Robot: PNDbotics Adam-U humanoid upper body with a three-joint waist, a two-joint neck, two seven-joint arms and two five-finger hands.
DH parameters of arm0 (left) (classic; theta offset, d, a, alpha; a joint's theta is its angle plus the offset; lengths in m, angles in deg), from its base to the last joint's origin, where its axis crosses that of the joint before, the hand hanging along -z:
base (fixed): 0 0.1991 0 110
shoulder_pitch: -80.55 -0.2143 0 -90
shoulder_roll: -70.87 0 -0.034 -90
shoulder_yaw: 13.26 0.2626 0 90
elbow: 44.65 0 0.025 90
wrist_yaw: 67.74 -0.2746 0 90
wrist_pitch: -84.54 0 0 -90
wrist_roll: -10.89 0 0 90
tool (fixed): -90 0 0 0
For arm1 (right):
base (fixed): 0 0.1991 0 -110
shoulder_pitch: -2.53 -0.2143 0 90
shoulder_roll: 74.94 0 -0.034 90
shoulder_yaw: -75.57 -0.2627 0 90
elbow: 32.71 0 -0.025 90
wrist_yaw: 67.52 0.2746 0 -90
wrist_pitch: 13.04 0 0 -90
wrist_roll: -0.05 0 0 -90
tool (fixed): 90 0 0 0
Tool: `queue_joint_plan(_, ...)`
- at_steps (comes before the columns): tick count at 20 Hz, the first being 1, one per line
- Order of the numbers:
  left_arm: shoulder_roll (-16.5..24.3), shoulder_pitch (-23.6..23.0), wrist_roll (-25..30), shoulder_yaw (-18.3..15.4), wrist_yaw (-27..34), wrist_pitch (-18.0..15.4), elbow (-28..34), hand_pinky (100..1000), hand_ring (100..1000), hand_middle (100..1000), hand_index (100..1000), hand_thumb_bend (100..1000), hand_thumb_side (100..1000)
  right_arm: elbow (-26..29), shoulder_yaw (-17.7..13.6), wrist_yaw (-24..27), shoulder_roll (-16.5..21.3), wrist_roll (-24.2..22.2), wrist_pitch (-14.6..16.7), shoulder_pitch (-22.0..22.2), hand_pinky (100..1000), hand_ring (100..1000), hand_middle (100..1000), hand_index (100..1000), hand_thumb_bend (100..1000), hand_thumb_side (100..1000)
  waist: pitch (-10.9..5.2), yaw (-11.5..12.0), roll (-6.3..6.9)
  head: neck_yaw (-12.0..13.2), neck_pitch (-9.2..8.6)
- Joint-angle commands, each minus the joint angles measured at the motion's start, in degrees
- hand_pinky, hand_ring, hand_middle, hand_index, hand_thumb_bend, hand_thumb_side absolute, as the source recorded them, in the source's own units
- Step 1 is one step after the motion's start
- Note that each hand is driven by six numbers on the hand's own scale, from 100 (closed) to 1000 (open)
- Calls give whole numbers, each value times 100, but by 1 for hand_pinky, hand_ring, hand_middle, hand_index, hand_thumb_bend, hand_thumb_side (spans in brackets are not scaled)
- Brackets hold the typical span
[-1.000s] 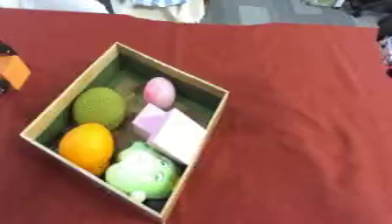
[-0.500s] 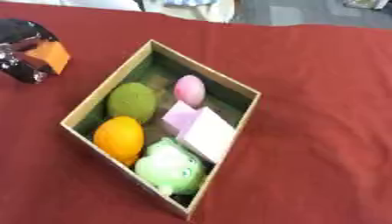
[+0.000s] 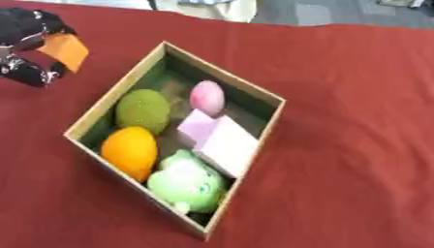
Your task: Pick up objects on the table and place them in the box.
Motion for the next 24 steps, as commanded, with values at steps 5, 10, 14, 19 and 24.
queue_joint_plan(5, 415, -198, -533, 563, 666, -431, 1130, 753, 640, 439, 676, 100, 100, 84, -65, 26, 137, -21, 30, -55, 823, 760, 637, 793, 100, 635, -273, 10, 47, -205, 31)
queue_joint_plan(10, 387, -222, -583, 1000, 1094, -347, 1825, 745, 635, 439, 681, 100, 100, 84, -50, 41, 125, -55, 35, -81, 823, 761, 637, 794, 100, 631, -327, 30, 20, -333, 69)
queue_joint_plan(14, 276, -206, -311, 1236, 1441, -45, 2389, 743, 637, 452, 694, 151, 102, 84, -36, 56, 112, -89, 39, -100, 823, 761, 638, 794, 100, 630, -375, 44, 3, -402, 120)
queue_joint_plan(19, 280, -243, 177, 1393, 1933, 445, 3171, 766, 676, 525, 759, 273, 166, 84, -22, 72, 101, -119, 50, -127, 824, 761, 637, 795, 100, 629, -405, 47, -1, -457, 173)
queue_joint_plan(24, 289, -157, 663, 1334, 2321, 931, 3473, 753, 660, 493, 726, 221, 156, 84, -22, 83, 87, -120, 53, -116, 824, 761, 637, 795, 100, 638, -407, 38, 9, -517, 220)
